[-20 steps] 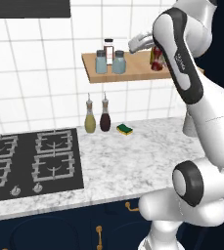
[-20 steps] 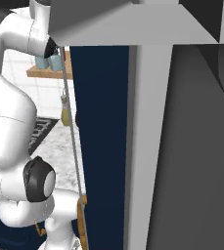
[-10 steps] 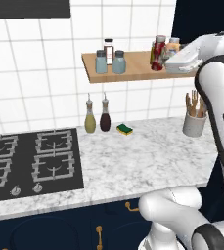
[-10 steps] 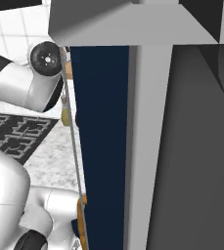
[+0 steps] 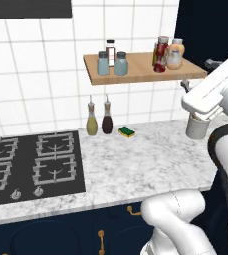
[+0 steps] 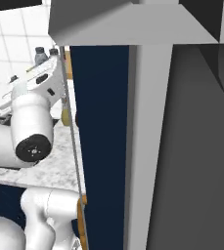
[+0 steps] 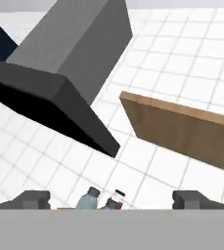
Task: Put the shaker and condiment bottle from the counter next to their counterparts in the cabinet.
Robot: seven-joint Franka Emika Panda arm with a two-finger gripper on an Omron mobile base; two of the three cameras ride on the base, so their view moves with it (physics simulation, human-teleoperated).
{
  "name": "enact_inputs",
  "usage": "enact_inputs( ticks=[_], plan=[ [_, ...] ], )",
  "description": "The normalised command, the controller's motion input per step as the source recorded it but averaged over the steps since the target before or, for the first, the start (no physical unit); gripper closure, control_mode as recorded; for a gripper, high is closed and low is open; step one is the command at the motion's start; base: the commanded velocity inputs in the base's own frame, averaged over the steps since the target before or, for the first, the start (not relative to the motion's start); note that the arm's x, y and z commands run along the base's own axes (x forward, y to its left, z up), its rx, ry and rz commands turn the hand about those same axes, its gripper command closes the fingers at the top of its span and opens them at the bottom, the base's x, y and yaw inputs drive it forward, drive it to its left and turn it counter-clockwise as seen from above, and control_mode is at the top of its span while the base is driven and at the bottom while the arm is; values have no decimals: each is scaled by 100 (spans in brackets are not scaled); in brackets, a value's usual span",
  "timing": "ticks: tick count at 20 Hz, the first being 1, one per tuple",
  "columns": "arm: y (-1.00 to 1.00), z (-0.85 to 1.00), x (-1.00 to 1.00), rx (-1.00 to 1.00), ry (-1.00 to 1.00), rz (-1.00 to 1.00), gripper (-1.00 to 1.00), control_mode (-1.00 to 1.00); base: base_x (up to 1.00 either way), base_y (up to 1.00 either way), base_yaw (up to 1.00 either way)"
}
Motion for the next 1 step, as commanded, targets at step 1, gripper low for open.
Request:
enact_inputs(
  ticks=[1],
  plan=[
    [-37,13,-100,0,-30,0,-100,-100,0,0,0]
  ],
)
